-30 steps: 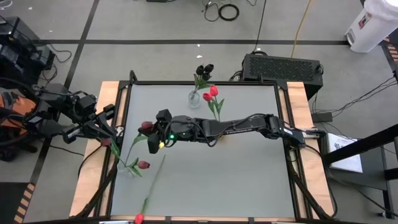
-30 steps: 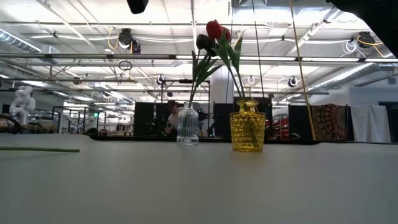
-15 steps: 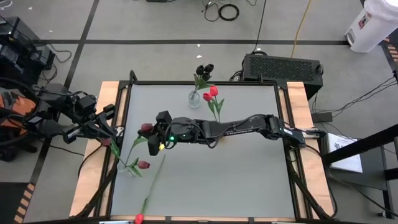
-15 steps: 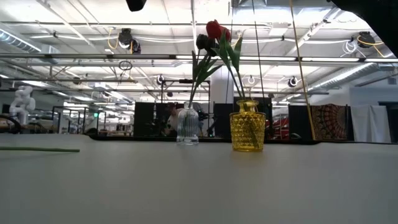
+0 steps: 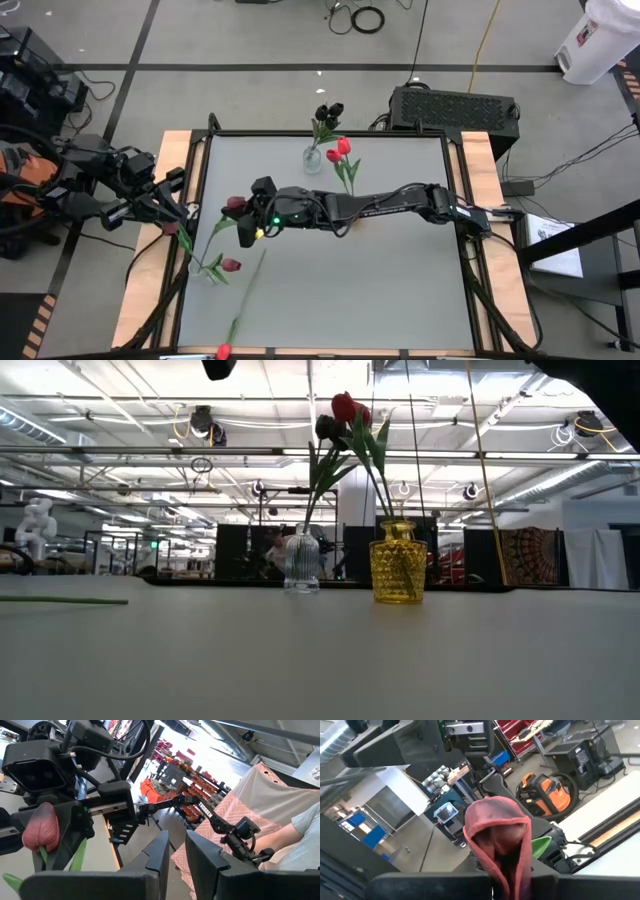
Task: Sort flowers into vase by color
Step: Put the red tulip into the bottom transparent bin
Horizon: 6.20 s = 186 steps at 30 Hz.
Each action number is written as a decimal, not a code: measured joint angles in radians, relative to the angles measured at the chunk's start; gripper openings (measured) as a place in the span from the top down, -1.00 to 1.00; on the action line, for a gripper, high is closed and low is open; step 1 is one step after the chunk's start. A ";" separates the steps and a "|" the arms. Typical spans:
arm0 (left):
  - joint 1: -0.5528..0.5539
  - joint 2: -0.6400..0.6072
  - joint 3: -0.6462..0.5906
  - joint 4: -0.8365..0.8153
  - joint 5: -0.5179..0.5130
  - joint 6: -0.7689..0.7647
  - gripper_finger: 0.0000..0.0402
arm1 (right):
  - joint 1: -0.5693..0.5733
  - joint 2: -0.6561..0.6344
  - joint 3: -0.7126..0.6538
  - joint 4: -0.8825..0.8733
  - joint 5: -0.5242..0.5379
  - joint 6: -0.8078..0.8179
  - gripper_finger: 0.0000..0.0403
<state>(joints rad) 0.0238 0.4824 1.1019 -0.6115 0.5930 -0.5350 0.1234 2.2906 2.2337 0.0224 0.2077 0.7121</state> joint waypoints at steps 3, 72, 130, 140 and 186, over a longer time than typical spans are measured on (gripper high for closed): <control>0.000 0.000 0.000 0.000 0.000 0.000 0.66 | 0.004 0.000 0.000 0.005 -0.002 -0.021 1.00; 0.000 0.000 0.000 0.000 0.000 0.000 0.66 | 0.000 0.034 0.001 0.033 -0.054 0.044 -0.15; 0.000 0.000 0.000 -0.004 0.000 0.018 0.66 | -0.011 0.026 0.000 0.034 -0.066 0.091 -0.18; 0.000 0.000 0.000 -0.004 0.000 0.018 0.66 | -0.011 0.013 0.000 0.027 -0.041 0.078 -0.18; 0.000 0.000 0.000 -0.008 0.000 0.018 0.66 | 0.016 -0.257 0.001 -0.671 0.102 0.132 0.99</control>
<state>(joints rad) 0.0238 0.4820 1.1019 -0.6198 0.5934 -0.5173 0.1394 2.0331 2.2345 -0.6484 0.3096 0.8440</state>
